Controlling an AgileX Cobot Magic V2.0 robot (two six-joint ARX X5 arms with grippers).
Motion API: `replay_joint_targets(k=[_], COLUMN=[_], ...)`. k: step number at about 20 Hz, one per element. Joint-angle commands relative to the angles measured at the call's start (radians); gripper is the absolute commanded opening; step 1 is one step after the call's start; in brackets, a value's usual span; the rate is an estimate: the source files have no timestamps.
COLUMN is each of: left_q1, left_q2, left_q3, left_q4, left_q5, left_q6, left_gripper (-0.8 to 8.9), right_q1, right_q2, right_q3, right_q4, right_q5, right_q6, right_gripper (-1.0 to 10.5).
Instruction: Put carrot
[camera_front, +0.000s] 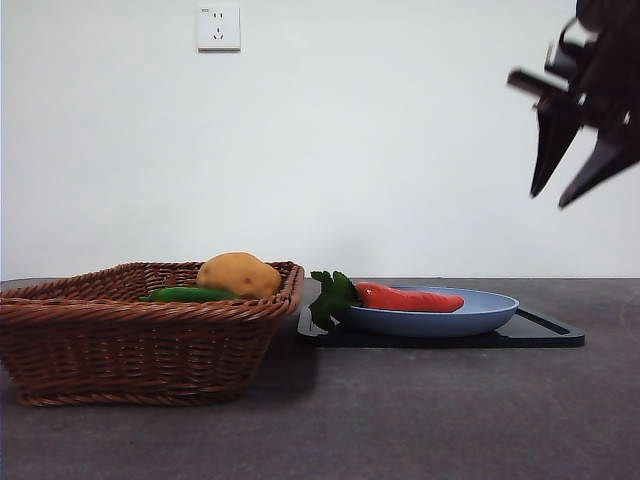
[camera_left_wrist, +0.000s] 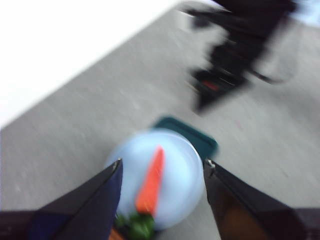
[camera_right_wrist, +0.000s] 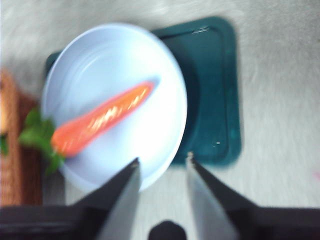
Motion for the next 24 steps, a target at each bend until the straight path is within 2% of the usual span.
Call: replay_joint_targets(k=[1, 3, 4, 10, 13, 17, 21, 24], left_q1=[0.027, 0.073, 0.103, 0.313, 0.378, 0.421, 0.423, 0.421], left_q2=[0.061, 0.097, 0.111, 0.079, -0.021, -0.267, -0.593, -0.843], left_q3=[0.017, 0.017, 0.017, 0.008, -0.096, -0.375, -0.663, -0.819], left_q4=[0.054, 0.036, 0.01, -0.166, -0.137, -0.02, 0.053, 0.076], left_q5=[-0.008, -0.007, -0.006, 0.007, 0.072, 0.079, 0.08, 0.082], left_q6=[0.012, 0.012, 0.012, -0.003, -0.005, -0.013, -0.077, -0.084], left_gripper=[1.94, 0.34, 0.08, 0.06, 0.06, 0.06, 0.06, 0.06], right_q1=[0.046, 0.096, 0.124, 0.216, 0.256, 0.308, 0.38, 0.419], right_q2=[-0.057, -0.129, -0.171, -0.396, -0.521, -0.712, -0.903, -1.019], right_q3=[0.016, 0.012, 0.003, -0.137, -0.268, -0.513, -0.762, -0.9], right_q4=[-0.055, -0.098, -0.101, -0.032, 0.086, 0.325, 0.523, 0.634], right_q5=[0.085, 0.187, 0.225, 0.304, 0.325, 0.326, 0.447, 0.477], right_q6=[-0.068, -0.088, -0.089, -0.086, -0.07, -0.02, -0.007, -0.002], right_gripper=[0.5, 0.1, 0.0, 0.0, 0.0, 0.0, 0.0, 0.0])
